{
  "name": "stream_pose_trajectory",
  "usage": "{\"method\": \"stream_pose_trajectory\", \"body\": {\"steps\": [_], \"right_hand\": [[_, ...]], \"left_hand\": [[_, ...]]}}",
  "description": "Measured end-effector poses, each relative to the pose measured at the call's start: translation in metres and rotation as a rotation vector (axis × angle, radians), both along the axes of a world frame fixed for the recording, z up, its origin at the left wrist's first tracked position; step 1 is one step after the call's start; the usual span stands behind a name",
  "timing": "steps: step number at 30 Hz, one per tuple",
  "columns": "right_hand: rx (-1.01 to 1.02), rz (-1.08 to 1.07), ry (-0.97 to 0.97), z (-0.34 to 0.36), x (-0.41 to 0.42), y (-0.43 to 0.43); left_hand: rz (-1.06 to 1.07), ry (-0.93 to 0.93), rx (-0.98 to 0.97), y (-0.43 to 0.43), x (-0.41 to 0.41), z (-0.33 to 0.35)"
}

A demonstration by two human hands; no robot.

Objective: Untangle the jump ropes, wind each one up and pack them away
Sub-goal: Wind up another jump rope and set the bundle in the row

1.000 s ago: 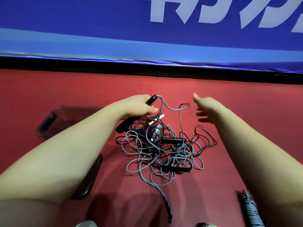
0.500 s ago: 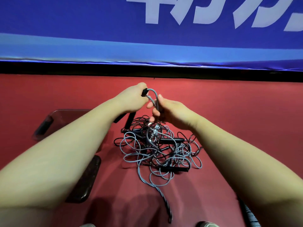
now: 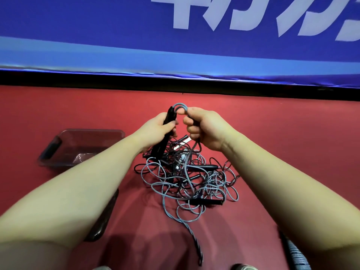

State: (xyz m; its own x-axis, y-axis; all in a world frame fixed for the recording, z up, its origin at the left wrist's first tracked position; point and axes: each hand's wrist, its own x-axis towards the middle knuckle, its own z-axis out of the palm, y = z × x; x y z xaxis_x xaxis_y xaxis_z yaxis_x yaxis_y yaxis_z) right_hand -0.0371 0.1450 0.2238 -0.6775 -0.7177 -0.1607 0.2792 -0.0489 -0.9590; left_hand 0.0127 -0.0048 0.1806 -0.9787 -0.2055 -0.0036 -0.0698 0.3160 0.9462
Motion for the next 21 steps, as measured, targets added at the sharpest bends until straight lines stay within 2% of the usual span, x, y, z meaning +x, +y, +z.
{"method": "stream_pose_trajectory", "body": {"steps": [3,8,10,12,17,21], "right_hand": [[0.029,0.04,0.052,0.0,0.001,0.002],[0.17,0.02,0.15,-0.012,-0.006,0.005],[0.214,0.045,0.101,-0.017,-0.007,0.008],[0.193,0.117,0.011,-0.018,-0.009,0.012],[0.038,0.224,0.035,-0.013,-0.01,0.014],[-0.114,0.141,0.148,-0.012,-0.008,0.01]], "left_hand": [[0.03,0.019,-0.044,0.003,-0.002,0.001],[0.176,0.099,-0.278,0.004,-0.007,0.004],[0.202,0.165,-0.411,0.003,-0.007,0.009],[0.185,0.237,-0.543,0.0,-0.006,0.012],[0.143,0.473,-0.855,-0.003,-0.004,0.021],[0.184,0.465,-0.98,-0.007,-0.007,0.027]]}}
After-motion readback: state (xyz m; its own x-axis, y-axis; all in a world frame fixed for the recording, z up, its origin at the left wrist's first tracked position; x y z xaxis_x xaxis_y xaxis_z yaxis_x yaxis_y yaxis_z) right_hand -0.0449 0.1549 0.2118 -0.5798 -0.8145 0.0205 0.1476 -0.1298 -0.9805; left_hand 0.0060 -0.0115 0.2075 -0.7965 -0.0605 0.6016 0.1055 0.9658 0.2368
